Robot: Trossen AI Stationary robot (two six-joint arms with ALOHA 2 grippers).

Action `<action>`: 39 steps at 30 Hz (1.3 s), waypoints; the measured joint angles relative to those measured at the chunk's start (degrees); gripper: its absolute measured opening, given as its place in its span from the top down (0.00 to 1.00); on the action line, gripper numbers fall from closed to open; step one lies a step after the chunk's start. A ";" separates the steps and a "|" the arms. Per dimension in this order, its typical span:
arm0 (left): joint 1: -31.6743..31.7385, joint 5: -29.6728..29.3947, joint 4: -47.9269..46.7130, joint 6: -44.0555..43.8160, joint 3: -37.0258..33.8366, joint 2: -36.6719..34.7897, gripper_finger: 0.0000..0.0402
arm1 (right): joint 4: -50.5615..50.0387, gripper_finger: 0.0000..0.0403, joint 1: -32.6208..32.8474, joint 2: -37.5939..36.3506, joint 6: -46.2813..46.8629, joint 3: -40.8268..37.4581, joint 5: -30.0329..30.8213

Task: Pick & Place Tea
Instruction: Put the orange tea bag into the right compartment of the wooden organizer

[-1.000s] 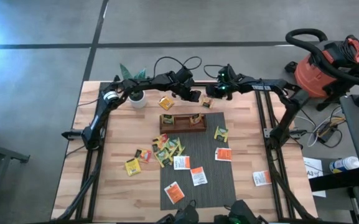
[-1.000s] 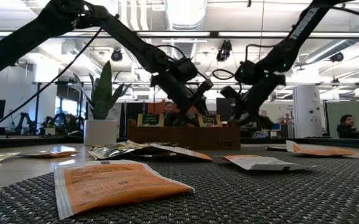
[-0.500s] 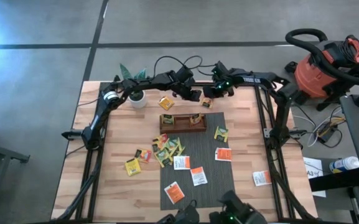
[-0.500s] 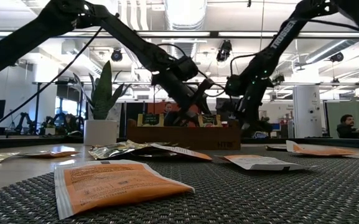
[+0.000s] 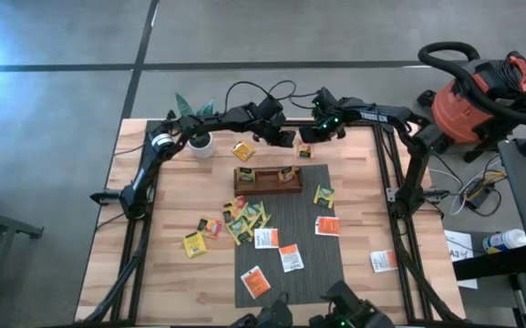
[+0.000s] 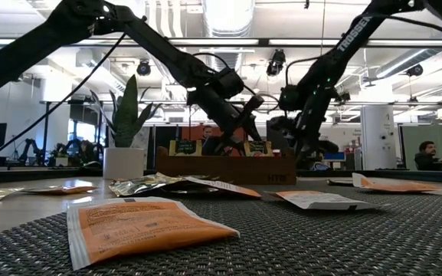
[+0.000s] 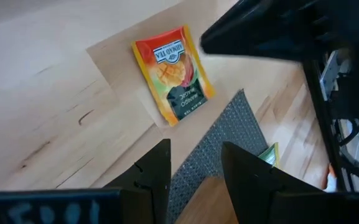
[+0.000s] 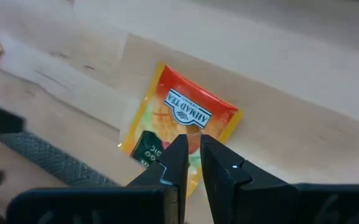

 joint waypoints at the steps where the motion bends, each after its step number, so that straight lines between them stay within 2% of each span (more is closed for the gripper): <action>1: -0.11 -0.01 0.18 -0.67 0.00 0.00 0.66 | 0.04 0.89 0.00 0.66 0.00 -0.06 -0.08; 5: -0.32 -0.07 0.55 -2.31 -0.11 0.00 0.66 | 0.95 0.89 0.00 3.61 -0.02 0.30 -1.07; 11: -0.67 -0.91 0.55 -6.16 -0.36 0.01 0.66 | 2.30 0.89 0.23 7.34 0.00 0.62 -9.66; 16: -1.02 -2.12 -1.50 -6.21 -0.37 0.02 0.66 | 4.62 0.89 1.03 7.11 1.40 0.42 -10.21; 22: -1.47 -5.57 -10.51 -10.64 -0.43 0.05 0.66 | 6.41 0.89 1.07 6.78 3.21 0.36 -9.52; 28: -2.31 -5.14 -5.85 -12.52 -0.46 0.31 0.66 | 8.53 0.89 1.50 6.78 3.98 0.38 -10.61; 31: -2.73 -7.05 -5.50 -13.73 -0.78 0.68 0.66 | 8.99 0.89 1.68 6.78 4.71 0.38 -11.09; 39: -3.38 -7.28 -1.45 -19.02 -1.95 1.62 0.66 | 9.79 0.89 1.88 6.82 4.04 0.45 -14.83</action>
